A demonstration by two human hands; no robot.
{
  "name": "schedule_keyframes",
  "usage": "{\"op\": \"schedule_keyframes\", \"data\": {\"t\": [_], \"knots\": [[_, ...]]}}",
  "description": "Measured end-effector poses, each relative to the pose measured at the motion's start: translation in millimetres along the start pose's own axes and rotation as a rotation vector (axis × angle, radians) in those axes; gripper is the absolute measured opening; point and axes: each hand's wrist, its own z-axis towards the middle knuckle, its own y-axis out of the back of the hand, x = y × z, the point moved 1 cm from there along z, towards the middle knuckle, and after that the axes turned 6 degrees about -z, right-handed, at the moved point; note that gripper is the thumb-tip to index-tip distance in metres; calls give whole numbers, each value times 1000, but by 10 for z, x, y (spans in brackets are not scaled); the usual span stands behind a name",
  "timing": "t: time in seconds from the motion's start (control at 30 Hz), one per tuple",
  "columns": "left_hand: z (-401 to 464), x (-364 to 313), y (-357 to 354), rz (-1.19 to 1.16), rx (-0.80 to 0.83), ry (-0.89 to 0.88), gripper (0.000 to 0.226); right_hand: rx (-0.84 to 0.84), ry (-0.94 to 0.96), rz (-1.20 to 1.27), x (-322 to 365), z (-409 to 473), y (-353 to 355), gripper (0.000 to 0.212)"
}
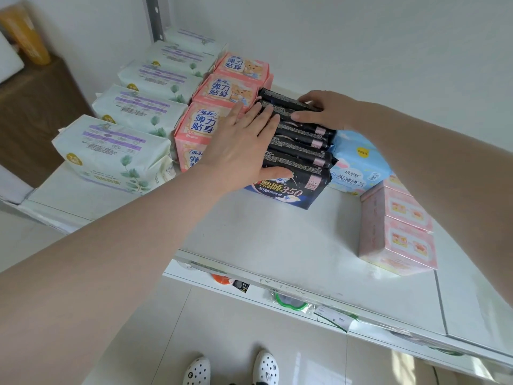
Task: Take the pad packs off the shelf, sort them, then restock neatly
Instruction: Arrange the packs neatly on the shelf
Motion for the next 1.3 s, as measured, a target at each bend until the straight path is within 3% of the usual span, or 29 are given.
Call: {"op": "schedule_keyframes", "data": {"t": [0.23,0.47,0.57,0.77,0.93,1.17,1.3], "knots": [[157,-376,209,-121,-100,-61,97,-218,-113,217,-423,-618,169,59],[586,-1265,280,-303,-18,-177,66,-600,-450,612,-1367,-1628,-210,47],[682,-1806,222,-392,41,-209,65,-570,-522,792,-1704,-1821,-522,49],[829,-2374,-36,-199,102,-199,66,-518,-457,1147,-1812,-1669,-838,56],[782,-2430,-224,-34,170,-214,65,-485,-425,1116,-1721,-1562,-855,54],[719,-2458,-171,-70,154,-198,64,-439,-445,1175,-1690,-1618,-838,52],[659,-2457,-145,-117,103,-203,64,-498,-433,1206,-1767,-1641,-850,59]]}}
